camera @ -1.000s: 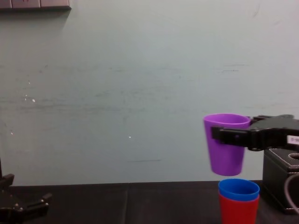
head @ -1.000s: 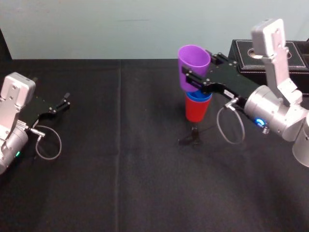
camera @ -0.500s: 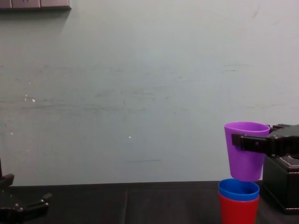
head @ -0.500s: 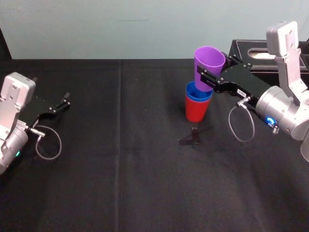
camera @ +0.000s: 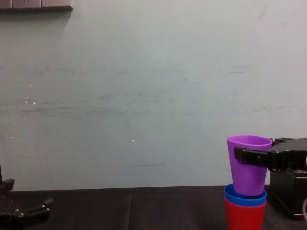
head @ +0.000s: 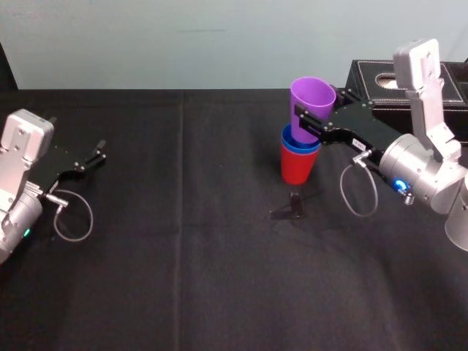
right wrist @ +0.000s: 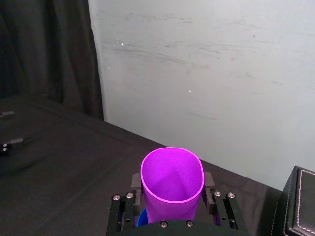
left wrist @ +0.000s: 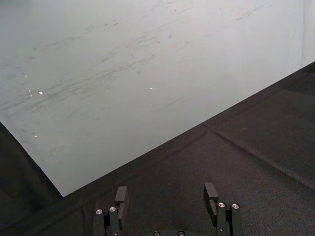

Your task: Stack the three plastic cups sequentially using one hand.

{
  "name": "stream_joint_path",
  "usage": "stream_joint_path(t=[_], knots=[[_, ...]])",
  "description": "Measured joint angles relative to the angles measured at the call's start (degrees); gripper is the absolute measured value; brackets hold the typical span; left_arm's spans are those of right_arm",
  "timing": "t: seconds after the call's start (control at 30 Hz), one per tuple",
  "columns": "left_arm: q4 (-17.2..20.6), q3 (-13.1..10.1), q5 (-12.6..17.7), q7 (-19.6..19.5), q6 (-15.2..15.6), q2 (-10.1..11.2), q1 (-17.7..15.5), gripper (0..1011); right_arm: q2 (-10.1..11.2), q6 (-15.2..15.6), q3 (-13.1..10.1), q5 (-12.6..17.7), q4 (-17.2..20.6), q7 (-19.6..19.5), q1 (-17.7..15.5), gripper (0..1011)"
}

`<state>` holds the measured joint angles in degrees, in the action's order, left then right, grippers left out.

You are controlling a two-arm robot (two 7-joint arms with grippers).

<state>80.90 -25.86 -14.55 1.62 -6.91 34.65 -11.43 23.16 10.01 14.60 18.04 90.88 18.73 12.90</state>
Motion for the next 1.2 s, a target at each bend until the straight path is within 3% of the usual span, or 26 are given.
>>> stream_joint_path(t=[1.2], knots=[[0.0,0.0,0.0,0.0,0.0,0.0,0.0,1005,-1.5,-3.3,1.4,-1.7,-5.0,0.1,-0.7,720]])
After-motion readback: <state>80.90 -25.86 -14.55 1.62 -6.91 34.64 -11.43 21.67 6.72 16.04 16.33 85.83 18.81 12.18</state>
